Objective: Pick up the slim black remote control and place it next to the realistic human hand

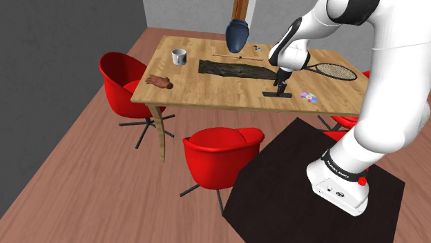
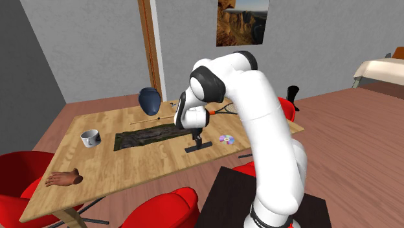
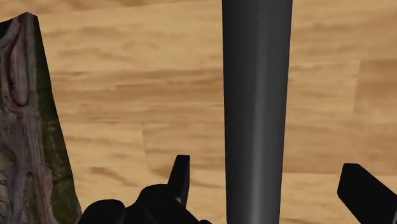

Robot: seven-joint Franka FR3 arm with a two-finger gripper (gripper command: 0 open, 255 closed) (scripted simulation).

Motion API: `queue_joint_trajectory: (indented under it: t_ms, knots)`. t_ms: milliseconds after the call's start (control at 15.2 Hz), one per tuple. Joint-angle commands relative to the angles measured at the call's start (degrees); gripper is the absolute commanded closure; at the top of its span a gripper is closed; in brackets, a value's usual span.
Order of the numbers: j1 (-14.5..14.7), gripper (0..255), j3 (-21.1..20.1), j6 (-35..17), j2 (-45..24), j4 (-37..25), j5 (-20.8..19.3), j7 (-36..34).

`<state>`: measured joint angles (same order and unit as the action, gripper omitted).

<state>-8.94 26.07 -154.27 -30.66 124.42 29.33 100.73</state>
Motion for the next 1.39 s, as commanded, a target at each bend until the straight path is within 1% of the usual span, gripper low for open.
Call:
queue_joint_trajectory:
  t_ms: [0, 198, 660, 726, 1320]
  knots:
    - [-0.89, 0, -1.23, -1.05, -1.57, -0.55, 1.18, 0.81]
    - [-2.03, 0, -2.63, -2.16, -3.48, -1.39, 2.44, 1.73]
    - [-2.02, 0, -2.62, -2.15, -3.47, -1.39, 2.43, 1.72]
    - [-2.02, 255, -2.62, -2.15, -3.47, -1.39, 2.43, 1.72]
    - [-2.02, 255, -2.62, -2.16, -3.48, -1.39, 2.45, 1.73]
